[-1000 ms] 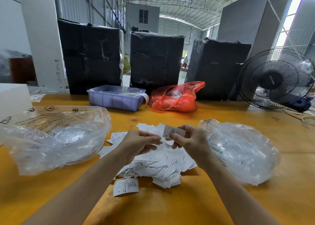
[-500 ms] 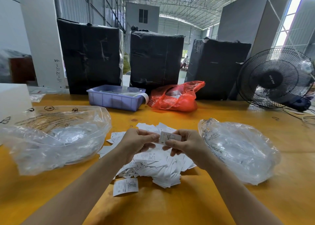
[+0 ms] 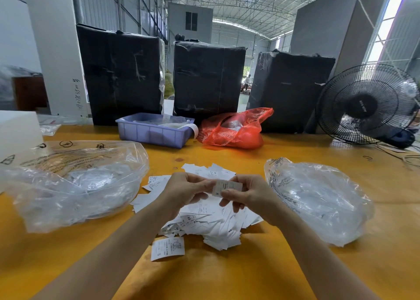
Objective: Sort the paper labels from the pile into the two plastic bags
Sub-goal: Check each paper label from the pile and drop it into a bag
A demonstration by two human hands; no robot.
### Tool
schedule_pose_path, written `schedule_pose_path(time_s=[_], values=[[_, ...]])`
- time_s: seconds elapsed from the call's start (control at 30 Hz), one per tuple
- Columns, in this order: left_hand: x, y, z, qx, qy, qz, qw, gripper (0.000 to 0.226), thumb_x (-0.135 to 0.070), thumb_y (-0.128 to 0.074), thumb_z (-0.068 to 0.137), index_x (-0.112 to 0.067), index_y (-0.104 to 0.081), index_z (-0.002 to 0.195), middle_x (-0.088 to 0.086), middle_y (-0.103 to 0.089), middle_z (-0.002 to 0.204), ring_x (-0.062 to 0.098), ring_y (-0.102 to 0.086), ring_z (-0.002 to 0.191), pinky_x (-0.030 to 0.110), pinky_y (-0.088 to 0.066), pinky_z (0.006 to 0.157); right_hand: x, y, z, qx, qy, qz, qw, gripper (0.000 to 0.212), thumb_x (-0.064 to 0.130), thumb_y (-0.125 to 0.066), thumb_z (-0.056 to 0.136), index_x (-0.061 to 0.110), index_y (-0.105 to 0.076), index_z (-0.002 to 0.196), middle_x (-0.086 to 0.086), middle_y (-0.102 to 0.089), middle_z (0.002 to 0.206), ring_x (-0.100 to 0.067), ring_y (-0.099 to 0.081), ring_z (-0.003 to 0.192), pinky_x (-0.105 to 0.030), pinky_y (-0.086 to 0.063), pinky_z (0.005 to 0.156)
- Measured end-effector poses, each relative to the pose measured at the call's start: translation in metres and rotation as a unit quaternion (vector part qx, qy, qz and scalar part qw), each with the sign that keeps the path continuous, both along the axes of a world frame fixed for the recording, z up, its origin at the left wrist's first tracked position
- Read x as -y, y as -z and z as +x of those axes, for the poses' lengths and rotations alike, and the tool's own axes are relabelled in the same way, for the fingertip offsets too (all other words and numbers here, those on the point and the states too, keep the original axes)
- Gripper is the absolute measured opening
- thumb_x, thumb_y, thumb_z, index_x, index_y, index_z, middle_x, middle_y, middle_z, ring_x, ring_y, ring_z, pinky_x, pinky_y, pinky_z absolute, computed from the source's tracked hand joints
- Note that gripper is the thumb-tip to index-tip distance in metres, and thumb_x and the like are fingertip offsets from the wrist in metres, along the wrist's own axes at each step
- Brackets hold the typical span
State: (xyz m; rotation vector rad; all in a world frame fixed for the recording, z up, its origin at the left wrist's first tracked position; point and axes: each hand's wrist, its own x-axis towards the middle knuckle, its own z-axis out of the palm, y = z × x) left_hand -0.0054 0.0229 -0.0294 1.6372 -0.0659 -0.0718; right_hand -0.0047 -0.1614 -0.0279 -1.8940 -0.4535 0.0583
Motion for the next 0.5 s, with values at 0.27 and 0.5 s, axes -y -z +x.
schedule_pose_path(time_s=[0.27,0.5], values=[[0.0014,0.0004,0.001,-0.016,-0.003,-0.012,1.0,0.007,-0.02,-0.072,0.08,-0.013,-0.073,0.079,0.0,-0.074,0.073,0.006,-0.062,0.059,0.019,-0.047,0.061,-0.0034,-0.0037,-0.0021,0.081,0.062,0.082,0.991,0.013,-0.002,-0.063,0.085,-0.015,-0.062,0.089,-0.022,-0.069,0.083,0.001,-0.061,0.049,-0.011,-0.041,0.043],[0.0015,0.0004,0.0005,-0.025,0.023,-0.02,0.999,0.013,-0.02,-0.072,0.08,-0.007,-0.074,0.083,0.005,-0.075,0.077,0.008,-0.062,0.058,0.018,-0.046,0.056,-0.0063,-0.0015,-0.0032,0.104,0.071,0.054,0.991,0.013,-0.004,-0.063,0.085,-0.016,-0.063,0.089,-0.016,-0.067,0.079,0.005,-0.059,0.047,-0.009,-0.039,0.042]])
